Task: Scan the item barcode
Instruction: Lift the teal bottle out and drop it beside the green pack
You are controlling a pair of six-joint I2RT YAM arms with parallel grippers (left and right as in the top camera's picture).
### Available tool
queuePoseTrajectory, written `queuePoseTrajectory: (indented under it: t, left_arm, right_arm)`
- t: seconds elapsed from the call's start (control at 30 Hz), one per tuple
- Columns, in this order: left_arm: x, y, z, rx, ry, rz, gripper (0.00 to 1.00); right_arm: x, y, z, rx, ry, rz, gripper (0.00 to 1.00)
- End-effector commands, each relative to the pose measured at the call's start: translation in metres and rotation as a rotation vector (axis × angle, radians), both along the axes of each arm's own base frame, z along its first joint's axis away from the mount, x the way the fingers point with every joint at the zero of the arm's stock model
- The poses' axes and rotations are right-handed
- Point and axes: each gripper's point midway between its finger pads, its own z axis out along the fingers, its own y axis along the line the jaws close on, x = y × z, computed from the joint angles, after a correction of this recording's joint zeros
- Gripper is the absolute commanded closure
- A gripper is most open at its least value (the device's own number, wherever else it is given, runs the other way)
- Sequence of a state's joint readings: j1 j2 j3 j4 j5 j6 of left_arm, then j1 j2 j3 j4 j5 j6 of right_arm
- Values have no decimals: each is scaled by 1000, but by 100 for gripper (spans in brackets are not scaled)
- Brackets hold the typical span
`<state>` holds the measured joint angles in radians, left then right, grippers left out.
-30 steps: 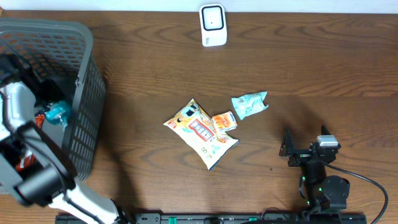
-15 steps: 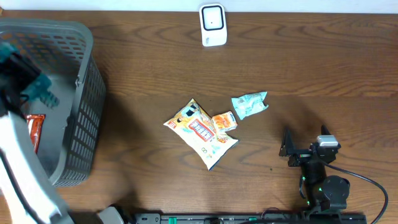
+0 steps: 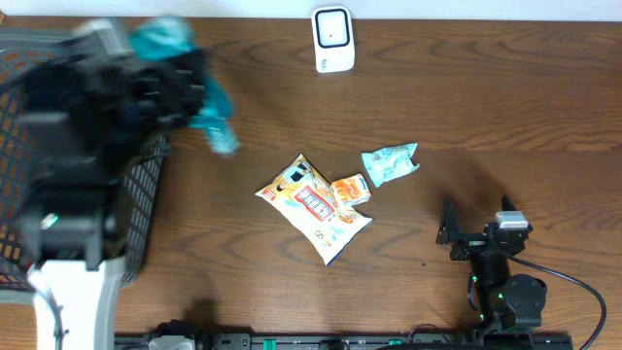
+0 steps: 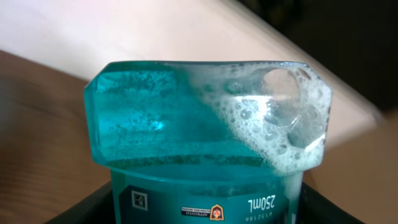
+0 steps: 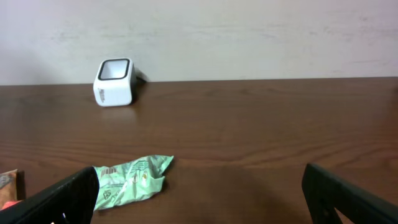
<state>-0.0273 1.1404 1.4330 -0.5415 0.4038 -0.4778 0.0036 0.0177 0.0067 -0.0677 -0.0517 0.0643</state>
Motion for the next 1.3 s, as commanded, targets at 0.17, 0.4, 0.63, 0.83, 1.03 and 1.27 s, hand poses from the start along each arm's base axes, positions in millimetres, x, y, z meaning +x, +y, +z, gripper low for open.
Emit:
queuePoseTrajectory:
  t: [0.17,0.4,0.63,0.83,1.03,1.27]
  left_arm:
    - [22,-164,-97,-6,276,-379,54]
    - [15,-266,-178,12,413,-543,53]
    - [3,-312,-255,143,481,-546,53]
    - [11,-338,-301,162,477,-557,53]
    - [23,-336,-311,180,454,-514,1]
    - [24,-336,-290,197,394,-536,2]
  right_arm:
    - [0,-1,-1,-2,2,-6,1]
    - [0,-1,-1,-2,2,-5,1]
    - [0,-1,-1,-2,2,-5,1]
    - [0,-1,-1,-2,2,-6,1]
    - [0,-1,-1,-2,3,-6,1]
    - [0,-1,-1,-2,3,-6,1]
